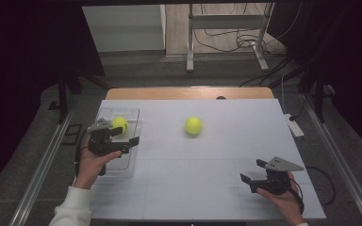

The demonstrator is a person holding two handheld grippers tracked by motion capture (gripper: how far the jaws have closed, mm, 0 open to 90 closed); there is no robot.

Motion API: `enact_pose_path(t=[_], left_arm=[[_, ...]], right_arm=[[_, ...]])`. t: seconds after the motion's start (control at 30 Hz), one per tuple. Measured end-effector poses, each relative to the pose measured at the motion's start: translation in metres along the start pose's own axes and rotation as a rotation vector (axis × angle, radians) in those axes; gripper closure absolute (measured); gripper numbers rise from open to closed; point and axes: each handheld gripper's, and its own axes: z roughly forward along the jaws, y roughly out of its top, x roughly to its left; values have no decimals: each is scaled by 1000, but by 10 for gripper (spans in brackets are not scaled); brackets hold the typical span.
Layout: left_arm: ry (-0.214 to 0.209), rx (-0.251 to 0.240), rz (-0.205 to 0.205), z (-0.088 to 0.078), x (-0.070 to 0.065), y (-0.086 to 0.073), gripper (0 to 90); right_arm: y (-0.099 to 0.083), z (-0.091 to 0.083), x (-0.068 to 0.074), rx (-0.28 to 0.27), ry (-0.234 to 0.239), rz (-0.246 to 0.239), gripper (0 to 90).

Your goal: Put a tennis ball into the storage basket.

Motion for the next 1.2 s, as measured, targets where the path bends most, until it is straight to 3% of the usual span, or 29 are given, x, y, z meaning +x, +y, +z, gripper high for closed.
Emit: enact_pose_path(t=[0.37,1.0,1.2], left_arm=[[-11,29,48,10,-20,-1,133],[-36,43,61,22,-26,0,131],[-19,56,65,27,-27,1,129]], right_arm=[[-1,-3,-2,-5,-12,0,130],[-1,-2,-2,-2,-4,1,130],[0,-1,-2,-8,6,5,130]])
